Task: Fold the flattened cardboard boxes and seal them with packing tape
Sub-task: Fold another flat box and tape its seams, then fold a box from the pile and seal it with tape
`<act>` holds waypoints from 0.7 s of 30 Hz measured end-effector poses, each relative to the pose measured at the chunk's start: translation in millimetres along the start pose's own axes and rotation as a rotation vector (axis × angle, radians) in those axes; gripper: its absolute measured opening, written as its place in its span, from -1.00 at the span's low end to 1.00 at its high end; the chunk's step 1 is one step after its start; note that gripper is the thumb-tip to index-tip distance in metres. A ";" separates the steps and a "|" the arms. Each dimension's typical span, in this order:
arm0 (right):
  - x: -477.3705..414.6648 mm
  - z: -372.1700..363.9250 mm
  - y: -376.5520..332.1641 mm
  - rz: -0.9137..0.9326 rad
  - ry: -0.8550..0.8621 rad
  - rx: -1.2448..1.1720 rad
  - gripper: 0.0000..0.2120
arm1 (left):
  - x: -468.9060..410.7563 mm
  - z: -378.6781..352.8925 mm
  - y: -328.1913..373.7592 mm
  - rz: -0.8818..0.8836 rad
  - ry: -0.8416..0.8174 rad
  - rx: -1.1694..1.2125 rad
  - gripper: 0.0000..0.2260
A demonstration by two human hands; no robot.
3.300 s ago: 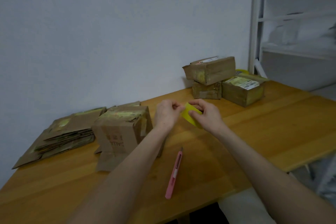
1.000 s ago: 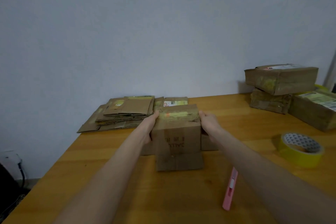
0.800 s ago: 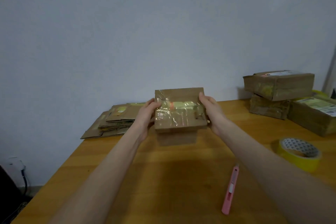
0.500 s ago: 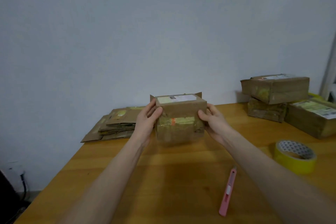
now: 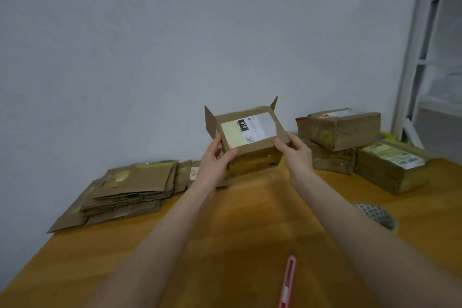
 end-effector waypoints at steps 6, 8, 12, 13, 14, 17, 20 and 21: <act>-59.9 23.1 39.5 0.002 -0.053 0.421 -0.50 | -74.0 -67.4 -32.4 0.123 -0.013 -0.151 -0.37; -69.6 15.5 52.8 0.030 -0.154 0.658 -0.48 | -91.0 -86.4 -50.6 0.173 -0.026 -0.226 -0.39; -69.2 -9.5 80.4 0.098 -0.405 1.076 -0.42 | -119.4 -112.3 -70.9 0.245 -0.035 -0.253 -0.46; -68.4 -12.8 85.3 0.102 -0.443 1.155 -0.37 | -127.2 -116.5 -71.8 0.242 -0.036 -0.254 -0.47; -69.2 -13.9 88.8 0.113 -0.458 1.218 -0.31 | -133.6 -119.5 -72.2 0.243 -0.043 -0.254 -0.48; -78.1 -12.5 88.1 0.208 -0.384 1.270 -0.22 | -147.3 -125.2 -75.9 0.259 -0.083 -0.265 -0.51; -85.3 -21.0 94.8 0.262 -0.432 1.305 -0.26 | -151.4 -132.2 -84.2 0.290 -0.172 -0.264 -0.45; -86.7 -23.6 98.5 0.253 -0.456 1.314 -0.26 | -152.8 -133.2 -86.4 0.293 -0.191 -0.252 -0.43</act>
Point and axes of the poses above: each hand's wrist, its own x-axis away from the middle knuckle, its own z-axis out of the back of the hand, y = z × x, the point moved 8 cm from there along -x, towards the middle knuckle, and after that the axes turned 14 degrees about z, right-handed, at the moved point
